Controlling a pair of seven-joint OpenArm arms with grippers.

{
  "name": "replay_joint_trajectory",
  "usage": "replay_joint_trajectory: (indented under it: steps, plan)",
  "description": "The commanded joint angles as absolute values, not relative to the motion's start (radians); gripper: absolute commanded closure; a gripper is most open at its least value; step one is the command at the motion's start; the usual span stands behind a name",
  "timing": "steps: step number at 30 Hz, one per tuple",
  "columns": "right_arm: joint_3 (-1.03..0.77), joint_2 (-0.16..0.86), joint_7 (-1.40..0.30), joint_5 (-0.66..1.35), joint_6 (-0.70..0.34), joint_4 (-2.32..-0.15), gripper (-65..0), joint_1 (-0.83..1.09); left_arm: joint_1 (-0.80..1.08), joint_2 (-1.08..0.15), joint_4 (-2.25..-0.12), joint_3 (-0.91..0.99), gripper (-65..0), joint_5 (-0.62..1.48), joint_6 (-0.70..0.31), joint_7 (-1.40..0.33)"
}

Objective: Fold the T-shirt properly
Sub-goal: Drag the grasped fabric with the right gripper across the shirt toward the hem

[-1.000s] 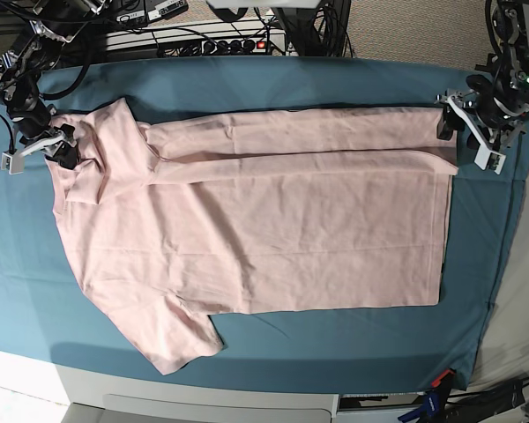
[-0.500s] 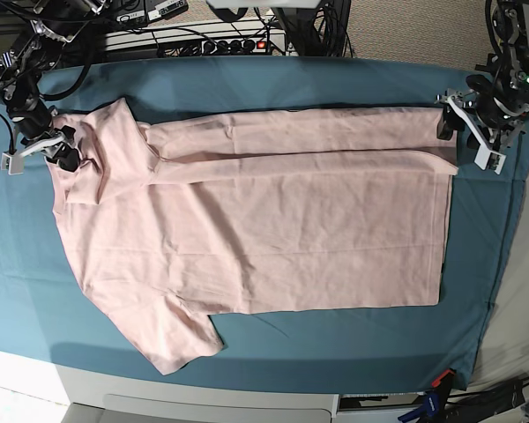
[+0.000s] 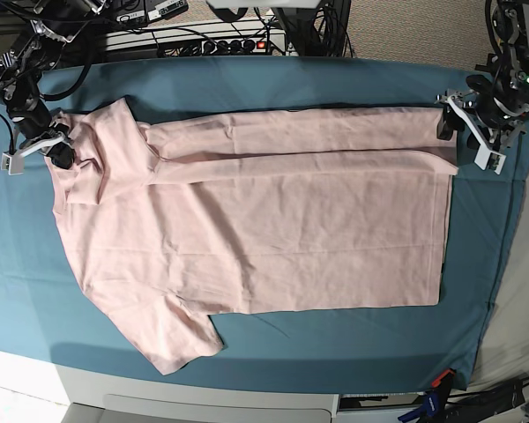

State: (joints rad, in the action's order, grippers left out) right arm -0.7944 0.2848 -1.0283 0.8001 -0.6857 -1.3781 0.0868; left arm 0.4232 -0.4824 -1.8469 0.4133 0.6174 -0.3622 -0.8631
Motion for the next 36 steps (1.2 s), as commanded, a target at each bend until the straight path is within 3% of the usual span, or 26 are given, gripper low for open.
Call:
replay_joint_trajectory:
  steps: [1,5,12,19,31,36]
  plan:
    - [-0.797,0.308,-1.023,0.876,-0.698,-1.393,0.0,0.078,0.421,-0.498,-1.861,0.422,-38.4,0.628,-0.362,-0.846]
    - [-0.797,0.308,-1.124,1.101,-0.698,-1.393,0.0,0.057,0.421,-0.498,-1.861,0.422,-38.4,0.628,-0.362,-0.846]
    - [-0.797,0.307,-1.104,1.086,-0.698,-1.392,0.0,-0.032,0.421,-0.498,-1.861,0.422,-38.4,0.628,-0.362,-0.846]
    - [-0.762,0.26,-0.954,0.865,-0.698,-1.392,0.0,-0.141,0.421,-0.498,-1.861,0.422,-38.4,0.628,-0.362,-0.846]
    - [-0.312,0.162,-0.652,0.31,-0.698,-1.392,0.0,-0.181,0.421,-0.498,-1.861,0.422,-38.4,0.628,-0.362,-0.846]
    - [-0.231,0.144,-0.612,0.139,-0.465,-1.392,0.0,-0.181,0.421,-0.498,-1.861,0.422,-38.4,0.628,-0.362,-0.846]
